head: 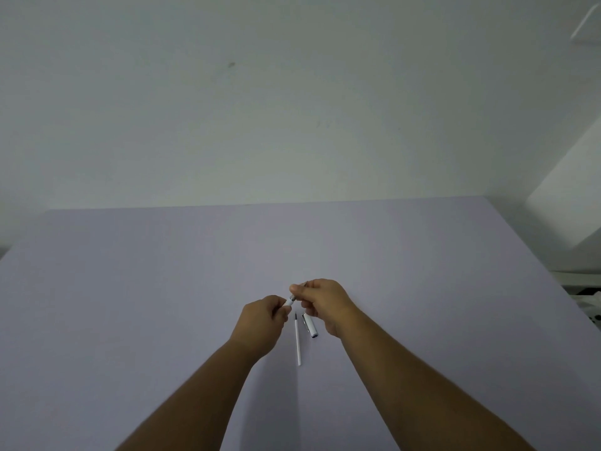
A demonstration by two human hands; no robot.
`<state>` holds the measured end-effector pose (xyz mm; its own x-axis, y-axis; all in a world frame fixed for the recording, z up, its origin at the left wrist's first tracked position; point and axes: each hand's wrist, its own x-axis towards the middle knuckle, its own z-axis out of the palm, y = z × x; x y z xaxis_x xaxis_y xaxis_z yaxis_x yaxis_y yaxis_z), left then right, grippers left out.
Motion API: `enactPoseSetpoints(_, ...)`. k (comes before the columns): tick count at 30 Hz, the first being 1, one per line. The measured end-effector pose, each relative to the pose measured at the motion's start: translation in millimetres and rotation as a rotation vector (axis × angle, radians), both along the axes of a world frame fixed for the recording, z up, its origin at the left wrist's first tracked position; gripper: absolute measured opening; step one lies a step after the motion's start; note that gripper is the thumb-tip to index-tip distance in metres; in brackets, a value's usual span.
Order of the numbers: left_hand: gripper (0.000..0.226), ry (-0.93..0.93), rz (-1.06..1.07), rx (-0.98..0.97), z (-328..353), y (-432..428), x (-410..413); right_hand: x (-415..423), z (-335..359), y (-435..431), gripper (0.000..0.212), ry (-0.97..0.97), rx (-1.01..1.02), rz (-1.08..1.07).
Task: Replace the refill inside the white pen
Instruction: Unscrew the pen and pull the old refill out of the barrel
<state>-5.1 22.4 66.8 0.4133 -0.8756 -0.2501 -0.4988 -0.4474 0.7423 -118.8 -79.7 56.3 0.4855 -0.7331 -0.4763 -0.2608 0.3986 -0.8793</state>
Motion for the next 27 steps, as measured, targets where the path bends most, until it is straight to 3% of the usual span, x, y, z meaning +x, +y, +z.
enactPoseSetpoints(1,0.02,-0.001,0.002,0.001,0.2,-0.6,0.3,0.0,-0.1,-0.7,0.003,-0.03,0.003,0.002)
enactPoseSetpoints(4,0.021,-0.02,-0.002,-0.003,1.1,-2.0,1.6,1.0,1.2,-2.4,0.009,-0.107,0.013,-0.004)
enactPoseSetpoints(8,0.021,-0.004,0.002,-0.01,2.1,-3.2,3.0,2.0,2.2,-1.0,0.007,-0.015,-0.023,-0.001)
enactPoseSetpoints(12,0.021,-0.005,0.005,-0.009,3.0,-4.1,3.6,2.9,1.4,-3.4,0.012,-0.102,-0.012,-0.001)
enactPoseSetpoints(17,0.02,-0.011,-0.003,-0.009,4.0,-4.0,3.2,2.9,3.7,-2.1,0.004,-0.009,-0.029,-0.009)
enactPoseSetpoints(21,0.021,-0.006,0.001,-0.009,4.9,-2.5,2.6,2.5,5.6,-2.4,0.015,-0.105,0.015,-0.004)
enactPoseSetpoints(27,0.021,0.001,0.004,-0.015,5.7,-1.1,1.1,0.5,7.1,2.1,0.003,-0.04,-0.017,-0.011)
